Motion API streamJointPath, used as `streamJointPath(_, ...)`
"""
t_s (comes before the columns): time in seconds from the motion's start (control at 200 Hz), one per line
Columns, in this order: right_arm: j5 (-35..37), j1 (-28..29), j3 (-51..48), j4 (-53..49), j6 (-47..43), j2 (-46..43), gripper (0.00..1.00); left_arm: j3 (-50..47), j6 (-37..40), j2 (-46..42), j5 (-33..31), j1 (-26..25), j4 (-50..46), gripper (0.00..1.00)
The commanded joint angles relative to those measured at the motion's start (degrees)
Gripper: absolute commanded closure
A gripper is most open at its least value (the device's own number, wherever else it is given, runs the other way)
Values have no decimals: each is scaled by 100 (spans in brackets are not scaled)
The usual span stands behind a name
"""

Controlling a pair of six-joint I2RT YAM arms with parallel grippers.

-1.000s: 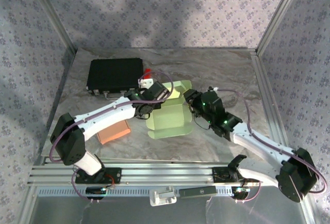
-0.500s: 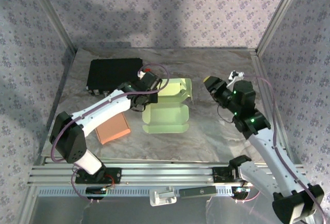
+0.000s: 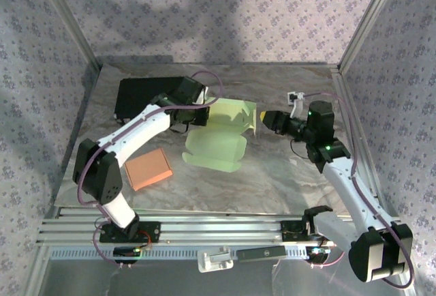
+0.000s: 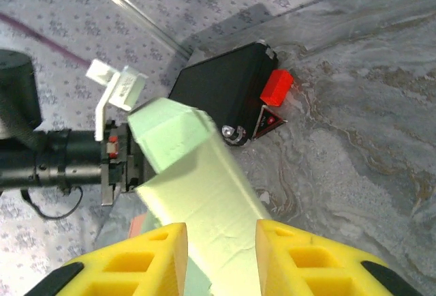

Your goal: Fold the paper box

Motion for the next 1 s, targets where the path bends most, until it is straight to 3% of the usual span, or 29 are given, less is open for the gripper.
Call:
streamJointPath(0.0,-158,-13,156,-6,-652,179,67,349,346,180,384,102,115,100)
streamJointPath(0.46,-320,-73,360,83,-1004,837,66,816,683,720,1154,419,156,100)
streamJointPath(0.994,-932,51,793,5,-1196,1294,66,750,749,689,1377,432,117,100)
